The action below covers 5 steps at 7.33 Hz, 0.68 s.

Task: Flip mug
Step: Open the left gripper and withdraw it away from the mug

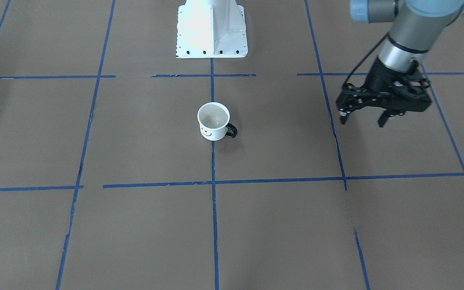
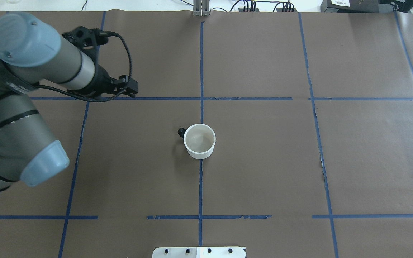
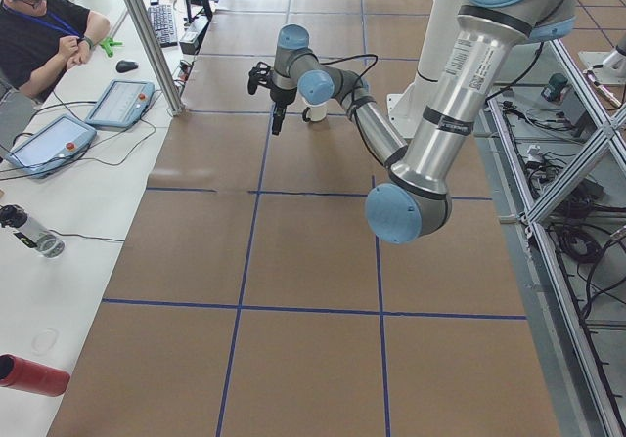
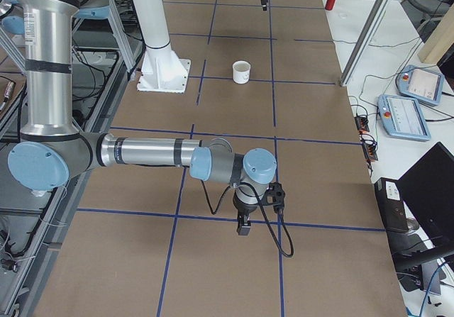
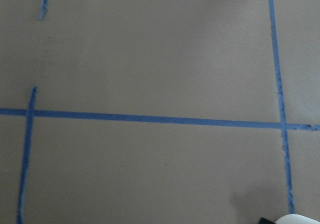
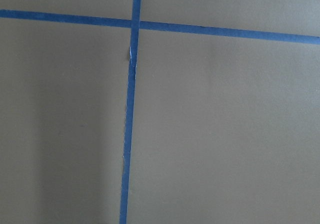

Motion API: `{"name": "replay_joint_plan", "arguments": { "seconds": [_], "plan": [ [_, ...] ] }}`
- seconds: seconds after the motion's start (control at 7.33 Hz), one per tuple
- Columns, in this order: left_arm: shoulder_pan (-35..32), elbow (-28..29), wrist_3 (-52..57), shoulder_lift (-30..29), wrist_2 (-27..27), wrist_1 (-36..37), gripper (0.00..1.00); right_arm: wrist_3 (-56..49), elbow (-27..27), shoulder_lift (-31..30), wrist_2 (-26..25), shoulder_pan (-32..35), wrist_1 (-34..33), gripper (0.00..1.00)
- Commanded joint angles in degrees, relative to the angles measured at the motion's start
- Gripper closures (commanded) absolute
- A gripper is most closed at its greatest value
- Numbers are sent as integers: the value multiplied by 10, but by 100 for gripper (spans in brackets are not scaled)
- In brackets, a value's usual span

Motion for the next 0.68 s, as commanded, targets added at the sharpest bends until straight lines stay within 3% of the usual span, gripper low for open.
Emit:
{"name": "replay_joint_plan", "arguments": {
  "seconds": [0.0,0.27,0.41,0.55],
  "plan": [
    [-126,3,224,98,-42,-4,0,0,0,0,0,0,0,0],
    [-245,89,429,160,-100,-7,0,0,0,0,0,0,0,0],
    [-298,128,463,186,-134,-8,0,0,0,0,0,0,0,0],
    [-351,163,521,194,-135,-13,0,0,0,0,0,0,0,0]
  ]
}}
